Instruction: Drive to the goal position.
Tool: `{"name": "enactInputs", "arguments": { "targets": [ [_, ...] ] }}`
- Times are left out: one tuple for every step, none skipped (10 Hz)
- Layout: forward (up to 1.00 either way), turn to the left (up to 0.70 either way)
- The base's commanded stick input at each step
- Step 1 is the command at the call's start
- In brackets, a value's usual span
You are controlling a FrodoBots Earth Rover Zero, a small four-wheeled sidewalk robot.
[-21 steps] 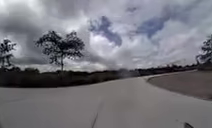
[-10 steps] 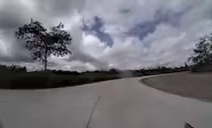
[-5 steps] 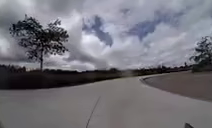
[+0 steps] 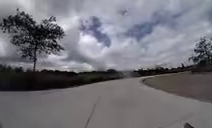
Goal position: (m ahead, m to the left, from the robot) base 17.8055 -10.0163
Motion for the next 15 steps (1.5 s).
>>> {"name": "enactInputs", "arguments": {
  "targets": [
    [0.69,-0.09],
    [0.69,0.0],
    [0.69,0.01],
    [0.69,0.01],
    [0.69,0.01],
    [0.69,0.01],
    [0.69,0.01],
    [0.69,0.01],
    [0.69,0.01],
    [0.69,0.01],
    [0.69,0.01],
    [0.69,-0.06],
    [0.69,-0.1],
    [0.69,-0.11],
    [0.69,-0.11]
  ]
}}
